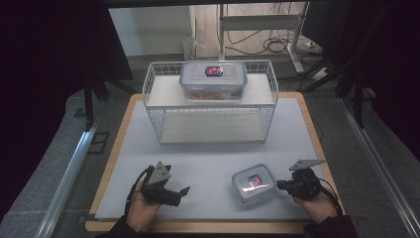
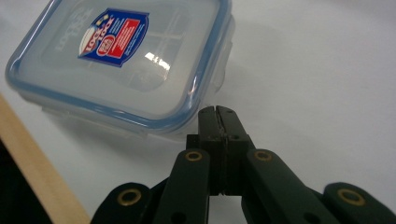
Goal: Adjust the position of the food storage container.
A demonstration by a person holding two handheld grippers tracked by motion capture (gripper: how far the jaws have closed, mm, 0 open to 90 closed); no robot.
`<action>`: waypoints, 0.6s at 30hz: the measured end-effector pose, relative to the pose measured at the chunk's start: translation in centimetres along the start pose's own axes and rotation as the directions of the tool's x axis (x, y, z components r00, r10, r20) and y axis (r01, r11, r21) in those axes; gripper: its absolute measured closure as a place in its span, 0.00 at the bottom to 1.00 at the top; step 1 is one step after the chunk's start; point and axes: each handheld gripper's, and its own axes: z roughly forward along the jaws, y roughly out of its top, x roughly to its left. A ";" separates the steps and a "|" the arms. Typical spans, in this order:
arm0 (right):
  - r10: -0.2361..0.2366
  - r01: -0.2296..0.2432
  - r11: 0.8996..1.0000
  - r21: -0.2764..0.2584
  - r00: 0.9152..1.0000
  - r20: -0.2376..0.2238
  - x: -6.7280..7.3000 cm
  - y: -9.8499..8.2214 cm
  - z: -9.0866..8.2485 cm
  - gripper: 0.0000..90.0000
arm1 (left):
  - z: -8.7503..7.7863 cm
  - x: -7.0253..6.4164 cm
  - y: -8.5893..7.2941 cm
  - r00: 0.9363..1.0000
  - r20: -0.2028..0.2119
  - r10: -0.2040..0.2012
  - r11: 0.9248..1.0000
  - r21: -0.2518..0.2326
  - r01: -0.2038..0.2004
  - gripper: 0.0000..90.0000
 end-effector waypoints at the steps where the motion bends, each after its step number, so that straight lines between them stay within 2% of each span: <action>1: -0.007 0.007 1.000 0.006 1.000 -0.009 0.2 0.1 0.2 1.00 | 0.0 0.0 0.0 1.000 0.002 -0.001 1.000 0.002 0.001 0.03; 6: -0.051 0.054 0.997 0.048 0.997 -0.054 1.8 0.3 1.5 1.00 | 0.1 -0.1 0.1 0.999 0.037 -0.022 1.000 0.022 0.021 0.04; 12: -0.091 0.096 0.994 0.046 0.990 -0.105 3.6 1.1 2.6 1.00 | 0.1 -0.4 0.3 0.997 0.069 -0.019 0.998 0.055 0.015 0.04; 18: -0.112 0.120 0.992 0.046 0.984 -0.138 4.7 1.7 3.6 1.00 | 0.1 -0.5 0.5 0.997 0.060 -0.037 0.998 0.059 0.034 0.08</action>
